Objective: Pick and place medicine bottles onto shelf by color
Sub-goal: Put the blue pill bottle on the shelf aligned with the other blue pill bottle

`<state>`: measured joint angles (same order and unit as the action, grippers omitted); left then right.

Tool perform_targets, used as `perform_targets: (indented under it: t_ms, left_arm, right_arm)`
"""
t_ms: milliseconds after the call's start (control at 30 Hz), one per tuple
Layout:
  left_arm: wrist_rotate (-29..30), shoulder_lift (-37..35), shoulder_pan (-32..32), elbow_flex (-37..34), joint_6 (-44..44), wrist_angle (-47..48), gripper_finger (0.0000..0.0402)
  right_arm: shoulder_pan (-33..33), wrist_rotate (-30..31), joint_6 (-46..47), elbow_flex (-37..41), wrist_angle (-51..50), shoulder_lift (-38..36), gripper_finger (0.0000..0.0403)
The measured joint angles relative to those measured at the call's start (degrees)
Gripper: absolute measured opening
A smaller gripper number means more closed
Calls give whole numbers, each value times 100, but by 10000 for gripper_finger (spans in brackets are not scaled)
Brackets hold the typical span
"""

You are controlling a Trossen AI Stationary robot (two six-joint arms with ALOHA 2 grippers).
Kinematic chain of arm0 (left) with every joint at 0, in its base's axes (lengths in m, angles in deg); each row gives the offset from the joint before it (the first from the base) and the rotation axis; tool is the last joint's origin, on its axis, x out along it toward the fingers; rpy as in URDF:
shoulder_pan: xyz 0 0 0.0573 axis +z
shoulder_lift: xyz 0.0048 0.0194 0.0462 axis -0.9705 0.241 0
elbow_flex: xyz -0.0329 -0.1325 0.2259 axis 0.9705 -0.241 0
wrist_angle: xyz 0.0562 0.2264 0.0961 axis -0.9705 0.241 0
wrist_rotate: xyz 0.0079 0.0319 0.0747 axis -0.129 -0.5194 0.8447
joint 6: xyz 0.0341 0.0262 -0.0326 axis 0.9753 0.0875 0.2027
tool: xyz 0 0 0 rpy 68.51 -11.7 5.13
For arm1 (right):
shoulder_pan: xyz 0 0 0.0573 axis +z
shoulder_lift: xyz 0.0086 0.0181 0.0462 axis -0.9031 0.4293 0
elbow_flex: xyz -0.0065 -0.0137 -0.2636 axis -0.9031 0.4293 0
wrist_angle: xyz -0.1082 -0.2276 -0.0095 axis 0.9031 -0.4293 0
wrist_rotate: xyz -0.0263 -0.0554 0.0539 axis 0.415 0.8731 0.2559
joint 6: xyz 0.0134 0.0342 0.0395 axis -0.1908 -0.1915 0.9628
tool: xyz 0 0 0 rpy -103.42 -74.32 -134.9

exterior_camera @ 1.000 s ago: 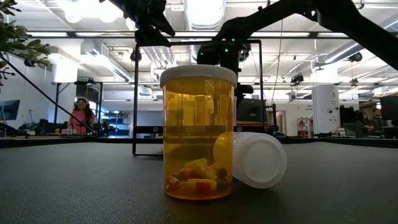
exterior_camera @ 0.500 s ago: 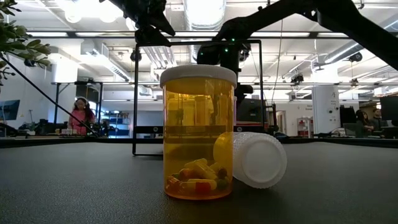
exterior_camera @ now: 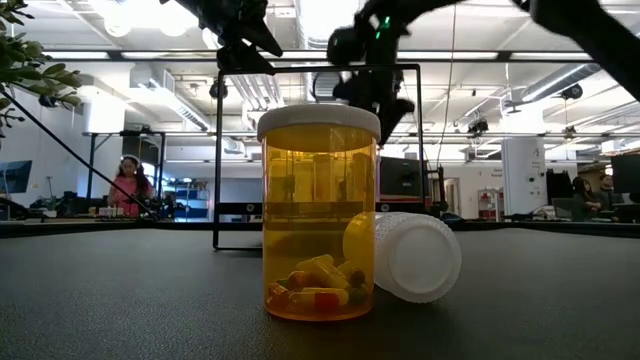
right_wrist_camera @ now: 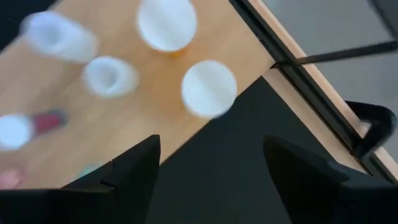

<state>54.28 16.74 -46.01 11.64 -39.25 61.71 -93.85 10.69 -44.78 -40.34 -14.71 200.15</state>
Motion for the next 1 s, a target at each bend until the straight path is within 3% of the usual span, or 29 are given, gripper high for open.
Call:
perform_targets:
  t_ms: [333, 700, 1000]
  left_arm:
    - [2, 11, -15, 0, -245, -463, 241]
    - [9, 11, -70, -14, -1379, -852, 241]
    - [25, 13, -325, -427, -2008, -2113, 241]
  right_arm:
    - [790, 4, -10, 739, -521, -1538, 259]
    - [1816, 8, 998, 3109, -536, -3577, 256]
    - [2683, -1, 114, 4960, -274, -5003, 244]
